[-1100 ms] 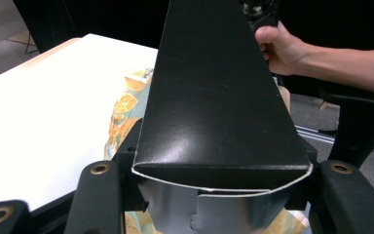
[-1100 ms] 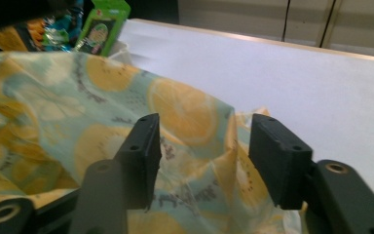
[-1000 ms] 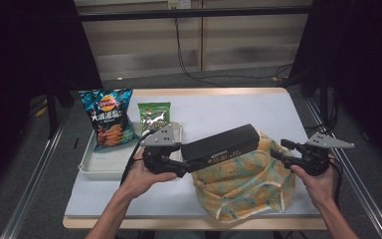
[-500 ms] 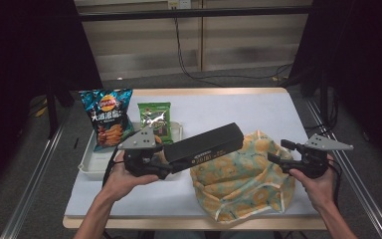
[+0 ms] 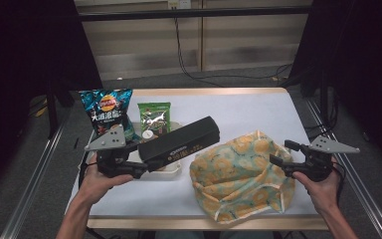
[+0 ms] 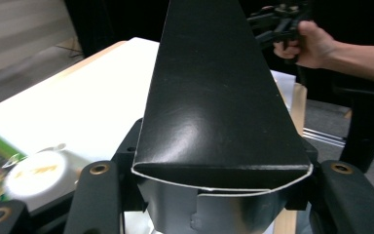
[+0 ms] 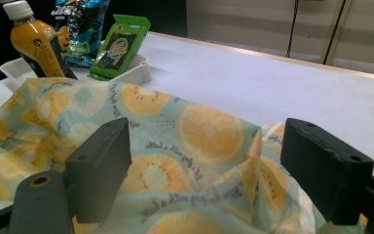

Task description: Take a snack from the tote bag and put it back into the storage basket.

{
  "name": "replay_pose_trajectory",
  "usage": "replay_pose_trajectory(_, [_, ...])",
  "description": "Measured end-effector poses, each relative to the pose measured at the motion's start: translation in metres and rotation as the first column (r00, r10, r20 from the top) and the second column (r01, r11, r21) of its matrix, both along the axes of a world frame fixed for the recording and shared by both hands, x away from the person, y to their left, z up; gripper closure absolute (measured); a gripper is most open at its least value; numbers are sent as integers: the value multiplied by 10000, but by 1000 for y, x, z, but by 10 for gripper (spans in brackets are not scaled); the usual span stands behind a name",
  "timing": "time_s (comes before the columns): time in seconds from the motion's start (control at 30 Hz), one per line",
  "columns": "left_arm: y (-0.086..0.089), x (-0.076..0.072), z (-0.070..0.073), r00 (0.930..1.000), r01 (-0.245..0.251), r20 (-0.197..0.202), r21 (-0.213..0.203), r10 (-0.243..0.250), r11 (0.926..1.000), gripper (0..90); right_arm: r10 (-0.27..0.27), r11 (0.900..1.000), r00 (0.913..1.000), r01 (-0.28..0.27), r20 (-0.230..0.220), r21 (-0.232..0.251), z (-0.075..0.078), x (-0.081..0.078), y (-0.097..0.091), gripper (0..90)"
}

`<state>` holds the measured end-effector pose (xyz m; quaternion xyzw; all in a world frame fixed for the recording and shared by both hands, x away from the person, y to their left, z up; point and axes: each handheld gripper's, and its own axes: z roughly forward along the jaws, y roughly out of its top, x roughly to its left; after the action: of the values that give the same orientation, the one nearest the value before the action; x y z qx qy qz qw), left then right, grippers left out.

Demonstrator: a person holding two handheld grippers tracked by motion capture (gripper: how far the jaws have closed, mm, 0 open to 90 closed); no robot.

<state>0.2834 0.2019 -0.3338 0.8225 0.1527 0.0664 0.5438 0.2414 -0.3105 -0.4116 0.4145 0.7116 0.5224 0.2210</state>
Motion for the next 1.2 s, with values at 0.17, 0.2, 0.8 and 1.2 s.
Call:
replay_pose_trajectory(0.17, [14,-1,7,9999,-70,91,-67,70,10000,438,77,10000,10000,-77,34,15,-2,-10,3,185])
replay_pose_trajectory(0.2, [17,-1,9,9996,-164,213,106,162,9998,438,120,9999,9999,-120,-9,46,-2,-11,3,185])
replay_pose_trajectory(0.8, [76,3,13,9897,-1379,382,-111,1382,9904,438,224,9996,9997,-224,-5,150,-7,-14,-2,186])
replay_pose_trajectory(1.2, [112,6,5,9739,-2244,310,-184,2249,9743,438,342,9994,9993,-341,-127,104,-8,-13,0,190])
